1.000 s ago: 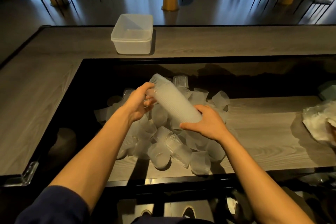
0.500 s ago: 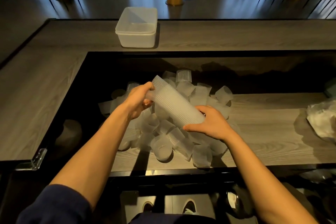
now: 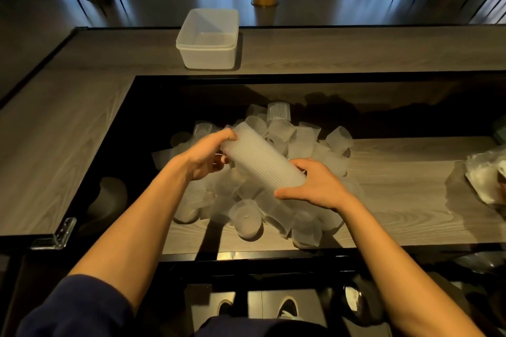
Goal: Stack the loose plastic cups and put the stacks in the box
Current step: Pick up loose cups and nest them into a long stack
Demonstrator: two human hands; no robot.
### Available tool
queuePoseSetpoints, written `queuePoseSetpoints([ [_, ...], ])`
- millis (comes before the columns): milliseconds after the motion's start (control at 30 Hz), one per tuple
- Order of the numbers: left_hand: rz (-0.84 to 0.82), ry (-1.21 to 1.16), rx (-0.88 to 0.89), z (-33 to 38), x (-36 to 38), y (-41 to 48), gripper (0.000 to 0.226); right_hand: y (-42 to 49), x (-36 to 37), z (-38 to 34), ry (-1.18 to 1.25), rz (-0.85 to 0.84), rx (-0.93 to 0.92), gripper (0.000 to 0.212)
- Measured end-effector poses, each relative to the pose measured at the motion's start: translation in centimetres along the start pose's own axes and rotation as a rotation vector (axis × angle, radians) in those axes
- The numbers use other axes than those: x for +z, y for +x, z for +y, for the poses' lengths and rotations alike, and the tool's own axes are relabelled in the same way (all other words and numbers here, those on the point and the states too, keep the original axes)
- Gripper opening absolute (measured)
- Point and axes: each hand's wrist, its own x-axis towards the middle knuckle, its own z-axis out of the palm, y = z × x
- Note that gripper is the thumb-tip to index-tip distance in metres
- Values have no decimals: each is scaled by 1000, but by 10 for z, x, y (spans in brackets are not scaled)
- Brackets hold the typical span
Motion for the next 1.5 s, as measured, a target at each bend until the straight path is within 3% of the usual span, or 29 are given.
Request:
queuePoseSetpoints([
  [67,-44,0,-28,-1,2,-5,36,0,0,0,9,0,-4,65],
  [200,-154,-136,-50,-7,3,-9,71,-2,-1,0,17,7,6,61],
  [333,-6,-203,-36,-29,16,-4,58,-6,-2,4,64,86,51,58],
  [467,-51,354,36,-61,24,0,39,-8,-4,11,51,132,94,65],
  [567,-144,743,43,-78,33,-1,74,-11,-3,13,34,141,113,78],
  [667,-236,937,-18,-88,43,0,94,-17,-3,10,21,119,95,72],
  [833,-272,1199,-73,-100,47,1,81,-25,-8,6,27,129,92,58],
  [967,-258,1134,-55,-100,44,4,86,-28,-10,8,20,138,103,62],
  [1100,-260,990,41,-58,37,2,83,-32,-13,7,35,134,99,62],
  [1200,-147,833,101,-13,11,-1,74,-34,-15,9,48,146,108,64],
  [1300,73,576,126,16,-17,-2,69,-34,-18,12,88,154,95,62],
  [1367,137,280,131,24,-27,-6,62,-33,-19,12,71,136,81,58],
  [1433,58,-23,124,29,-27,-14,52,-31,-18,11,19,107,62,58],
  [1500,-37,-90,139,27,-22,-17,42,-28,-15,9,8,70,43,60],
])
